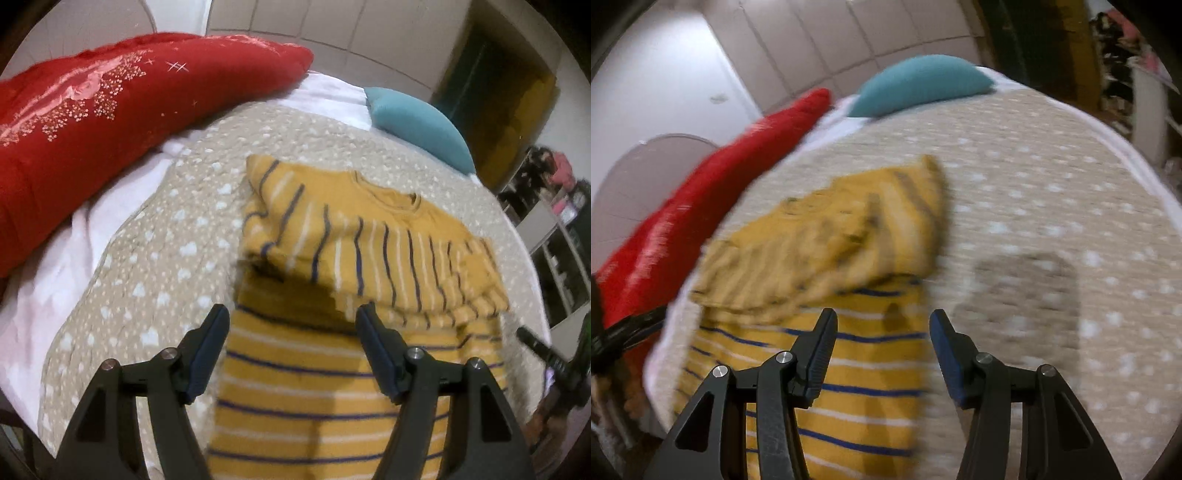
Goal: Fold small clothes
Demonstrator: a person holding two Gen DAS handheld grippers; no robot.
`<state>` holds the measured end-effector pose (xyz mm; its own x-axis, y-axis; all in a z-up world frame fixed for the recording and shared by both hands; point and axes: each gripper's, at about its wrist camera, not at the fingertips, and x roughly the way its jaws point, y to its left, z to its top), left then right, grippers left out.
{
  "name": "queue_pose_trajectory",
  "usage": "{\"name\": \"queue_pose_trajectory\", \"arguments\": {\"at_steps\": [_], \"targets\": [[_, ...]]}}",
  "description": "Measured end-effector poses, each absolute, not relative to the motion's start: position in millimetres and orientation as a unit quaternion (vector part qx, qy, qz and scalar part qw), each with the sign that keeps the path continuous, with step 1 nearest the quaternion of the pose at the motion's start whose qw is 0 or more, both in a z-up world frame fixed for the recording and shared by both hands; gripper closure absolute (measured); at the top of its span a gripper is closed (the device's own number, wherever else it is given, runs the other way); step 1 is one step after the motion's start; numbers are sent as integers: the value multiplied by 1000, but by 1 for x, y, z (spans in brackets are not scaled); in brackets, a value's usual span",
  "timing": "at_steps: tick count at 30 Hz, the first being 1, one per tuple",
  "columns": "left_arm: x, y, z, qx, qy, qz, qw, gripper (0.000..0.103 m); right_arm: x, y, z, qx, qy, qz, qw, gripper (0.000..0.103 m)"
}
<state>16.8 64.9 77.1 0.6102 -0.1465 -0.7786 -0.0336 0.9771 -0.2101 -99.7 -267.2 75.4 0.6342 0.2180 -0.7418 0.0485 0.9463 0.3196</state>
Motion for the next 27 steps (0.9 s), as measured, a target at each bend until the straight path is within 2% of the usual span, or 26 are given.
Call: {"name": "queue_pose_trajectory", "arguments": {"at_steps": [4,8,11,14,16,19,22,27], "targets": [[10,33,66,-73,430,-33,899,28,-100,-306,71,135,434,-17,890,42],[5,6,57,-62,451,-32,890,28,-82,-343,53,89,449,-77,886,41],[-15,-10,68,-67,453,-45,888,28,-72,-370,39,116,459,-77,877,40],[-41,-23,89,-59,452,-47,889,28,-61,-377,39,117,453,-76,880,24],[-60,-27,107,-63,441,-58,893,26,-51,-374,34,111,462,-52,878,0],[-78,-30,125,-44,409,-45,911,17,-47,-354,24,47,463,-43,884,0],[-79,-32,129,-12,392,-24,920,17,-46,-345,21,23,458,-56,887,0],[-74,-21,118,-36,401,-28,915,17,-46,-339,20,27,457,-54,887,0]]}}
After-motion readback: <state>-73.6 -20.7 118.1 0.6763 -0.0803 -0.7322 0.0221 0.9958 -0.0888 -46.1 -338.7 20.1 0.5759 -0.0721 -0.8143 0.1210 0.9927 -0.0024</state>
